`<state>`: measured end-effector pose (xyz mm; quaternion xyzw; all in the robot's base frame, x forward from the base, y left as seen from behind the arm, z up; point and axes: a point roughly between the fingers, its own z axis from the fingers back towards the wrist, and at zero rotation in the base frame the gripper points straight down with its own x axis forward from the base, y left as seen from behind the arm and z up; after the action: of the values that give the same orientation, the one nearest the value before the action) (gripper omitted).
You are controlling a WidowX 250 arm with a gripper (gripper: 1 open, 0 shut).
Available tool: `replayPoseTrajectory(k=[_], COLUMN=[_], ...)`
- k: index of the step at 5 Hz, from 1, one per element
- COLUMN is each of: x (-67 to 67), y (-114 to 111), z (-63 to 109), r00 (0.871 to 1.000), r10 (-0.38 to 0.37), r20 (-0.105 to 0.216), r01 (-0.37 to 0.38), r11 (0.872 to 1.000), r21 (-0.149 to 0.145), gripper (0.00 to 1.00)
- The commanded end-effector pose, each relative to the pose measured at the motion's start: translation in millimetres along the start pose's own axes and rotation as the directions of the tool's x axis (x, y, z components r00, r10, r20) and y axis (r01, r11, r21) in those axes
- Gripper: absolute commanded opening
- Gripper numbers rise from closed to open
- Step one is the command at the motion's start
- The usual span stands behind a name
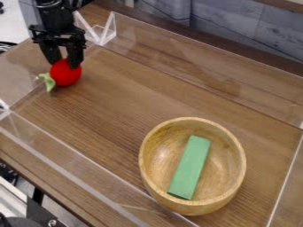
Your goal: Move the red fruit to the right
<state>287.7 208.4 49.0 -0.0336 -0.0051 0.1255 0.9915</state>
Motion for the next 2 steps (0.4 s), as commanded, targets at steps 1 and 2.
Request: replayPoseTrajectory(k=[1,2], x=[10.7,16.6], y=[3,-13], z=[18.3,35.9], r00=[0.998,0.997], r10=[0.0,-0.013], r20=[0.055,0.076], r01=[-0.001,0.011], r11=[1.0,1.0], r21=[0.027,0.018], gripper=[0.0,0.0])
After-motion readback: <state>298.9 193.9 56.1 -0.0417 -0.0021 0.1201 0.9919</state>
